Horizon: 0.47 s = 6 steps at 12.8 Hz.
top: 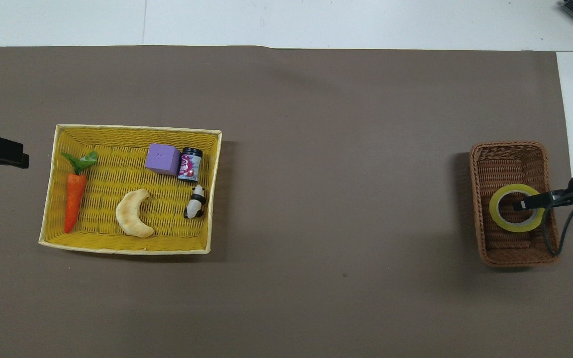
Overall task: Move tape to another basket
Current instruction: 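Lower the tape into the wicker basket with the right gripper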
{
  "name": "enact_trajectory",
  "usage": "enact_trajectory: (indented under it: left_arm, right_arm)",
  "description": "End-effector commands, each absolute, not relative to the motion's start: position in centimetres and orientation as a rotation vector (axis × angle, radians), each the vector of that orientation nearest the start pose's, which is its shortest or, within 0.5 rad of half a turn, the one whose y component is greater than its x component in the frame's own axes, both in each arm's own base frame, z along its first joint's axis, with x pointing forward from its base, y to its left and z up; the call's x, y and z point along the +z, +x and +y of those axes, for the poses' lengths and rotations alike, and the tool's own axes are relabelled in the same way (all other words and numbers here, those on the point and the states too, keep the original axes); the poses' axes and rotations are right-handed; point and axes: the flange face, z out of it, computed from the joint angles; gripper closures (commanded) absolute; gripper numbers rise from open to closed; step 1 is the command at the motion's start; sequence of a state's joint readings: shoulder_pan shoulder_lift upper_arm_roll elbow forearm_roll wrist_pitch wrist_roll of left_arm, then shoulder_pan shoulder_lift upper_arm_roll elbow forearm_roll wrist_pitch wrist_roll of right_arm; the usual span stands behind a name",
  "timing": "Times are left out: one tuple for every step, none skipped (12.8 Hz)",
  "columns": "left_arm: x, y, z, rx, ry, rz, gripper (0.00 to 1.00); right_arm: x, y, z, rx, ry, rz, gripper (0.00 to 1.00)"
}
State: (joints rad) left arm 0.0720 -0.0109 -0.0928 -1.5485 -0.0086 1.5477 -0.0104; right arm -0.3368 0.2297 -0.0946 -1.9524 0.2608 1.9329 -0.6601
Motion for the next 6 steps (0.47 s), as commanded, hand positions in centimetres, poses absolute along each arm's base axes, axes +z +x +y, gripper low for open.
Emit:
enact_trajectory:
  left_arm:
    - [64.4,54.4,-1.0,-0.002,-3.164,-0.008,0.0]
    - [64.4,54.4,-1.0,-0.002,-3.164,-0.008,0.0]
    - [64.4,54.4,-1.1,-0.002,-3.164,-0.006,0.0]
    - [64.4,54.4,-1.0,-0.002,-3.163,-0.008,0.0]
    - [64.4,54.4,-0.9,-0.002,-3.163,-0.01,0.0]
    - [64.4,54.4,-1.0,-0.002,-3.164,-0.008,0.0]
  right_arm:
    - [35.9,54.7,-22.3,0.104,-2.846,-0.169,0.0]
    - [36.9,55.5,-21.9,0.074,-2.858,-0.186,0.0]
    - [37.7,56.2,-21.5,0.05,-2.868,-0.203,0.0]
    - [38.6,56.9,-21.1,0.024,-2.878,-0.216,0.0]
    - [39.6,57.8,-20.1,0.001,-2.901,-0.214,0.0]
    - [40.8,58.7,-18.4,-0.016,-2.92,-0.161,0.0]
